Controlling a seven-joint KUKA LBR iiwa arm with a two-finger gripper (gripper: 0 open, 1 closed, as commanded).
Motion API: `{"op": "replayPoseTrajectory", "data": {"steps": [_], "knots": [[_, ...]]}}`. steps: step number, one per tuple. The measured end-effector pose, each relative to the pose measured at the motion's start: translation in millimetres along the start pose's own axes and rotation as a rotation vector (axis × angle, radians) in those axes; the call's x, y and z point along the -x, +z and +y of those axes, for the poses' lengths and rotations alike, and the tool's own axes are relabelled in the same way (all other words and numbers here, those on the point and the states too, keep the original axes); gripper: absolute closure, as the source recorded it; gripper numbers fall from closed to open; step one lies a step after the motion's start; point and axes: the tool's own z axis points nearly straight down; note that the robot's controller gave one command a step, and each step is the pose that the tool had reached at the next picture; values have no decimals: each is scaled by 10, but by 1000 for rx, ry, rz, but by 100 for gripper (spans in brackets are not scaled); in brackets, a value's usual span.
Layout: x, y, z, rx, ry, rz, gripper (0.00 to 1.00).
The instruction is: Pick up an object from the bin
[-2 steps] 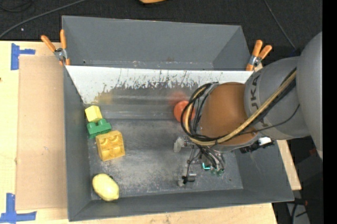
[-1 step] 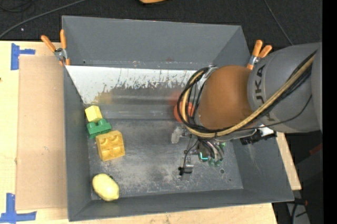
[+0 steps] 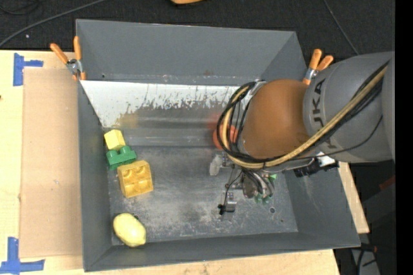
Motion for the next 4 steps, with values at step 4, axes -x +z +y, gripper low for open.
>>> {"op": "replayPoseTrajectory", "data": {"steps": [4], "knots": [[-160, -263, 897, 1, -256, -2, 0]]}}
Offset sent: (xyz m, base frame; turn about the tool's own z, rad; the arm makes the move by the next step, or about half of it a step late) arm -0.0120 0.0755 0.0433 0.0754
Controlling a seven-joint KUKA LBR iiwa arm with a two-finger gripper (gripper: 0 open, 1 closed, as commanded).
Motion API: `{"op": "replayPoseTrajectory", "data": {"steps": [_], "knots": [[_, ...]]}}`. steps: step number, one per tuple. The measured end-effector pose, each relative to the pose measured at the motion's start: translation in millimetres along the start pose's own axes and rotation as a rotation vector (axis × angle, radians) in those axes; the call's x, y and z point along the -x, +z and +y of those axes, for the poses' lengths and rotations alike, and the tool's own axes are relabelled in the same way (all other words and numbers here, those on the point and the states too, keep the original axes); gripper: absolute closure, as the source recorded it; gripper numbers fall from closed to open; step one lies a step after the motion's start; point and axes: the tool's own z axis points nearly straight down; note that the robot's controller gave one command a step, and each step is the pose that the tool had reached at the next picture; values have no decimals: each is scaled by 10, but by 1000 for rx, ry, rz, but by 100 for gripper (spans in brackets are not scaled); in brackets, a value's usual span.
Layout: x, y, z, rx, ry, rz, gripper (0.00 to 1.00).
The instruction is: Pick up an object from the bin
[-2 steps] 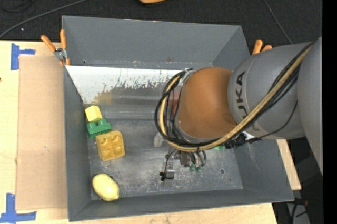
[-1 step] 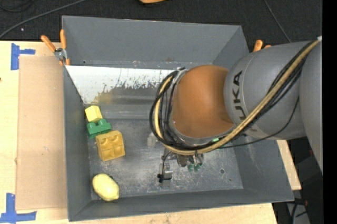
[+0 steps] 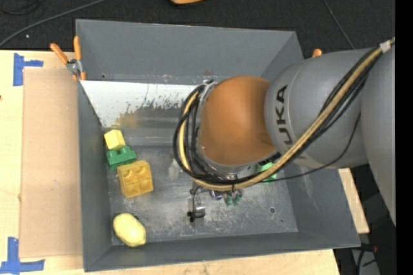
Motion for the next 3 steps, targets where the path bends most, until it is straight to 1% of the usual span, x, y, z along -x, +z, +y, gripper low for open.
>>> {"op": "replayPoseTrajectory", "data": {"steps": [1, 2, 3], "knots": [[196, 9, 21, -1, 279, 2, 0], [760, -19, 122, 0, 130, 0, 0], [347, -49, 443, -1, 216, 4, 0]]}}
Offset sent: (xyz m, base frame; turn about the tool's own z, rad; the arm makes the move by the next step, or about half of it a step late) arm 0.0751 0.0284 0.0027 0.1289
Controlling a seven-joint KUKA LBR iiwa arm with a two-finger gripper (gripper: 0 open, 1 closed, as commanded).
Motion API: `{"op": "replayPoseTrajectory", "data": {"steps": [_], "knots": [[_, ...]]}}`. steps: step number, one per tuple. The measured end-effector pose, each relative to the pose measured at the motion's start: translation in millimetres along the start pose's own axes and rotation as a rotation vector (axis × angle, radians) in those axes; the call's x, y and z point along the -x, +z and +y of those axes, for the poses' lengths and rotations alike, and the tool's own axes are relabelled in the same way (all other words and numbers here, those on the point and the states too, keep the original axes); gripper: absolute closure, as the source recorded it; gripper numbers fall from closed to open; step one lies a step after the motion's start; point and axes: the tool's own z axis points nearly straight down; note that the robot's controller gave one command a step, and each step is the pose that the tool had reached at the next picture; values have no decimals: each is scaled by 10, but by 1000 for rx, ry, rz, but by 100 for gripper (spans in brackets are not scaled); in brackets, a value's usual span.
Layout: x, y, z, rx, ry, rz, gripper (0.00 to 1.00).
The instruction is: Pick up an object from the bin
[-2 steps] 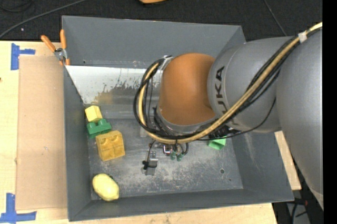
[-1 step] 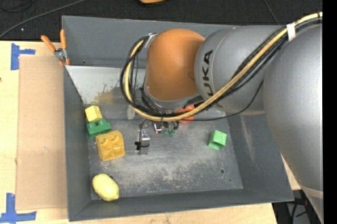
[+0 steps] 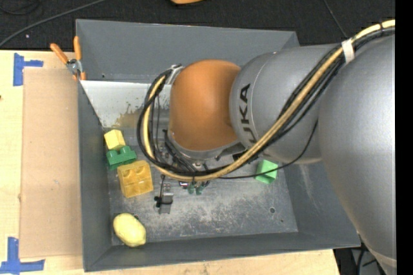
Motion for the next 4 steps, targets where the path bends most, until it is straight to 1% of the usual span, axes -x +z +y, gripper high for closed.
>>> {"op": "replayPoseTrajectory", "data": {"steps": [1, 2, 3, 4], "knots": [[344, 128, 290, 2, -12, -6, 0], [511, 163, 278, 1, -2, -4, 0], [494, 342, 274, 2, -23, -7, 0], [540, 676, 206, 3, 82, -3, 0]]}}
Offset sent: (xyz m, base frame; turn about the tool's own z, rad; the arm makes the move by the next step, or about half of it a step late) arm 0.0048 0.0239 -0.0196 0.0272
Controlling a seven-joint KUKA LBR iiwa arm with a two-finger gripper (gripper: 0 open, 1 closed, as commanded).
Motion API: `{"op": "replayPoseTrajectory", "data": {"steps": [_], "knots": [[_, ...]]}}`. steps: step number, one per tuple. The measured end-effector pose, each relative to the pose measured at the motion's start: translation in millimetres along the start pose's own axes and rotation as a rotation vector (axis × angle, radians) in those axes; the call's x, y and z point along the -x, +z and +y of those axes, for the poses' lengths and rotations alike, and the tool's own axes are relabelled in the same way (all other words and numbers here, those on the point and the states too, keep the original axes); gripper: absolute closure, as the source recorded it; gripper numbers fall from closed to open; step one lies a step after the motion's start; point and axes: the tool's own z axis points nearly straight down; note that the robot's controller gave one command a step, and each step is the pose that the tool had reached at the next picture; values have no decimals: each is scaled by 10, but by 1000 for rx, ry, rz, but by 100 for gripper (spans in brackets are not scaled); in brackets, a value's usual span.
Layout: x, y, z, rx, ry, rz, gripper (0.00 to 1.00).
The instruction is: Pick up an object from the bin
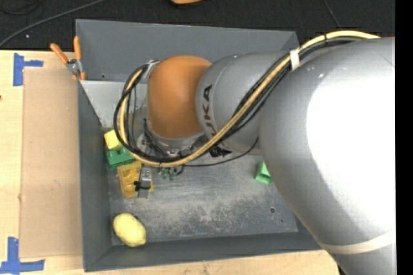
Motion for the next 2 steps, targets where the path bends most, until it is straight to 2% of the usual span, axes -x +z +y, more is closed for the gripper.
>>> {"op": "replayPoseTrajectory", "data": {"steps": [1, 2], "knots": [[-59, 20, 46, -5, -52, 0, 0], [-119, 239, -7, -8, -43, 0, 0]]}}
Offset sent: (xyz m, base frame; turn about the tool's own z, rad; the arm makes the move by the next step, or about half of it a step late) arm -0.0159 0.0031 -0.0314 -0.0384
